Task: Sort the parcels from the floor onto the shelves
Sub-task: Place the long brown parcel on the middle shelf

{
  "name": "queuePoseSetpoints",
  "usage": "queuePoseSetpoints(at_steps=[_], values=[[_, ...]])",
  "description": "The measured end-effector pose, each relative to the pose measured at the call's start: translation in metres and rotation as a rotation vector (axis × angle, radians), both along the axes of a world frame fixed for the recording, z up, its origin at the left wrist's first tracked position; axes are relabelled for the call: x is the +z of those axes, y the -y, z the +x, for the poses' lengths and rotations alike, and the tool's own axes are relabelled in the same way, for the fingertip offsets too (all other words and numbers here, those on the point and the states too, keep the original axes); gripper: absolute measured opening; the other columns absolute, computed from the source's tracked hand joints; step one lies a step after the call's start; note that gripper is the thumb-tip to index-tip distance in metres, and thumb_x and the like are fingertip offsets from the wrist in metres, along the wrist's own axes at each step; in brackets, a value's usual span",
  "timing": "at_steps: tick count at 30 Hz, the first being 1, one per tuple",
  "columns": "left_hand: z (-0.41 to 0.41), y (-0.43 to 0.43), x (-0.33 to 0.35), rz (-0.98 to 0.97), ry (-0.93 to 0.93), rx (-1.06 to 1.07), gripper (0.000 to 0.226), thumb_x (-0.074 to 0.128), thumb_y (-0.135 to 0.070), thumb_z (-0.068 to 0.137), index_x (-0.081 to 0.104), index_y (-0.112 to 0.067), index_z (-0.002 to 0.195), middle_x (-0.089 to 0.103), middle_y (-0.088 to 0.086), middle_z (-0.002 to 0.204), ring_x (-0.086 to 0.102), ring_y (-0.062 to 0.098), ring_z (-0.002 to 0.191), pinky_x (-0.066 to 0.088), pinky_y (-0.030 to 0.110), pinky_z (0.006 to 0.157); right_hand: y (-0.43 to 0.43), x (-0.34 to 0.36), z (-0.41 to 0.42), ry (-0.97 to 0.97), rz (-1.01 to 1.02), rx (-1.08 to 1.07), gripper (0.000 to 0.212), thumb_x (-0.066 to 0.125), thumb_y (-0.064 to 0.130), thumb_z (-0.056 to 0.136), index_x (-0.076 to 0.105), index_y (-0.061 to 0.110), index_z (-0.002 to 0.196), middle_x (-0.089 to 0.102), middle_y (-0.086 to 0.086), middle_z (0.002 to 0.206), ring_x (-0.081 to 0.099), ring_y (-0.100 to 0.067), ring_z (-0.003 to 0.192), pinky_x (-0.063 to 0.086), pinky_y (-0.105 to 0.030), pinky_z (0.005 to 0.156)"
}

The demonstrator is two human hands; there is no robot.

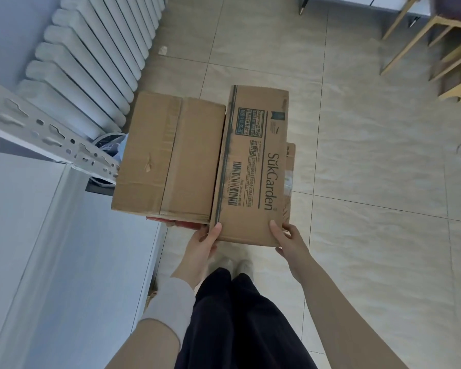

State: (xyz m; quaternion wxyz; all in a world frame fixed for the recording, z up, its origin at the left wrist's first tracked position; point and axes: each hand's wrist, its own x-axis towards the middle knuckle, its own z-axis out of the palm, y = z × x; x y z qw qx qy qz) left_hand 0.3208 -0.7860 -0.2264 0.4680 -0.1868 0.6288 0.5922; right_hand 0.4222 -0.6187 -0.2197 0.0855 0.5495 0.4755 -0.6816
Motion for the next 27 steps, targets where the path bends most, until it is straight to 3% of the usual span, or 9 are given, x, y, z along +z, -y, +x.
queuePoseSetpoints(at_steps=[3, 6, 9, 15, 22, 27], values=[[-0.001, 0.004, 0.0, 0.015, 0.013, -0.006, 0.042, 0.056, -0.036, 0.089, 0.047, -0.014, 0.123, 0.06, -0.005, 0.115, 0.055, 0.015, 0.114, 0.038, 0.027, 0.103, -0.002, 0.004, 0.001, -0.025, -0.033, -0.029, 0.059, 0.065, 0.037, 0.084, 0.039, 0.013, 0.131, 0.052, -0.005, 0.127, 0.052, -0.018, 0.118, 0.039, -0.03, 0.099], [0.0, 0.007, 0.004, 0.016, 0.014, -0.015, 0.048, 0.058, -0.039, 0.088, 0.047, -0.011, 0.126, 0.059, 0.0, 0.118, 0.056, 0.015, 0.112, 0.04, 0.028, 0.102, -0.001, 0.009, 0.003, -0.037, -0.041, -0.047, 0.054, 0.066, 0.032, 0.084, 0.038, 0.013, 0.127, 0.052, -0.008, 0.126, 0.053, -0.019, 0.114, 0.039, -0.028, 0.091], [0.002, 0.01, 0.01, 0.014, 0.025, -0.01, 0.047, 0.058, -0.039, 0.088, 0.049, -0.01, 0.124, 0.06, 0.003, 0.118, 0.056, 0.018, 0.112, 0.041, 0.028, 0.099, 0.004, 0.013, 0.008, -0.06, -0.039, -0.07, 0.054, 0.068, 0.03, 0.083, 0.037, 0.015, 0.125, 0.052, -0.009, 0.128, 0.054, -0.02, 0.114, 0.04, -0.028, 0.089], [0.001, 0.016, 0.019, 0.023, 0.059, -0.029, 0.045, 0.059, -0.036, 0.088, 0.052, -0.006, 0.121, 0.06, 0.007, 0.114, 0.056, 0.024, 0.115, 0.041, 0.033, 0.104, 0.011, 0.025, 0.019, -0.175, -0.042, -0.01, 0.075, 0.066, 0.026, 0.085, 0.022, 0.026, 0.147, 0.061, 0.0, 0.115, 0.06, -0.01, 0.104, 0.043, -0.029, 0.095], [0.01, 0.009, 0.036, 0.052, 0.03, -0.164, 0.036, 0.057, -0.038, 0.089, 0.055, -0.009, 0.11, 0.061, 0.004, 0.102, 0.059, 0.021, 0.107, 0.044, 0.028, 0.095, 0.019, 0.036, 0.04, -0.238, 0.031, -0.155, 0.066, 0.063, 0.026, 0.087, 0.03, 0.029, 0.144, 0.061, 0.004, 0.117, 0.059, -0.007, 0.103, 0.045, -0.021, 0.073], [0.025, -0.015, 0.046, -0.019, -0.065, -0.359, 0.046, 0.057, -0.057, 0.081, 0.056, -0.02, 0.109, 0.061, 0.001, 0.111, 0.058, 0.016, 0.108, 0.041, 0.035, 0.106, 0.005, 0.054, 0.067, -0.28, 0.101, -0.29, 0.066, 0.065, 0.025, 0.084, 0.034, 0.028, 0.143, 0.06, 0.008, 0.114, 0.059, -0.006, 0.1, 0.046, -0.027, 0.083]])
